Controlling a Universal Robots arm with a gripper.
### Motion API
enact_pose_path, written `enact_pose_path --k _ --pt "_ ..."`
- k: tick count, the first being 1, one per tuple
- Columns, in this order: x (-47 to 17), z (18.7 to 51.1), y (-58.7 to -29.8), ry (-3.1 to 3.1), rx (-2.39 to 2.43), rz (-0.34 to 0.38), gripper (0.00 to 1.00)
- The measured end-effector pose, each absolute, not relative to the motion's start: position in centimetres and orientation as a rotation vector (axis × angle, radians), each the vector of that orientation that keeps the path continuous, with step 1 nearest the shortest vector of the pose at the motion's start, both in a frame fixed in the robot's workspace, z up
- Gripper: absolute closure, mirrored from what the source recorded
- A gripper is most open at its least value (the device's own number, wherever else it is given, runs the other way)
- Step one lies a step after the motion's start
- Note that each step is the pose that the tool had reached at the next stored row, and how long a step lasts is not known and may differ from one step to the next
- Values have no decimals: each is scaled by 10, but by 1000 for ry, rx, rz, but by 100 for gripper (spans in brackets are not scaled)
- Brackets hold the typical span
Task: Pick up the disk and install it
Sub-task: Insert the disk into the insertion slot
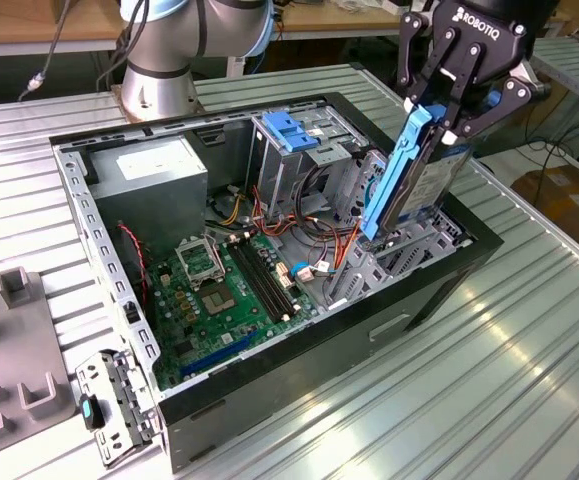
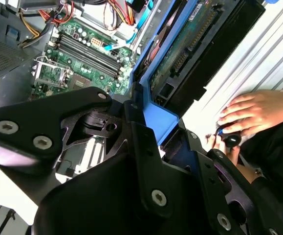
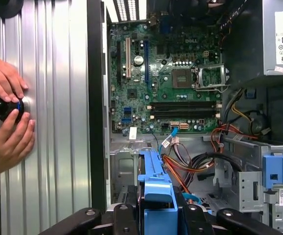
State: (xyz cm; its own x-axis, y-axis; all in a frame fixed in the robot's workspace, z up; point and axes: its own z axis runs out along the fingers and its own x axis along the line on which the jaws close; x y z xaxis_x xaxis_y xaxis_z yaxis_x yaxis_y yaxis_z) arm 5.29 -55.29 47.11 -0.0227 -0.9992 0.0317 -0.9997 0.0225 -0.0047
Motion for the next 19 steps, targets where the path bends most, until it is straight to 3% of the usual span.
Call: enact_pose_path --k 19 --pt "61 452 -549 -2239 2181 46 63"
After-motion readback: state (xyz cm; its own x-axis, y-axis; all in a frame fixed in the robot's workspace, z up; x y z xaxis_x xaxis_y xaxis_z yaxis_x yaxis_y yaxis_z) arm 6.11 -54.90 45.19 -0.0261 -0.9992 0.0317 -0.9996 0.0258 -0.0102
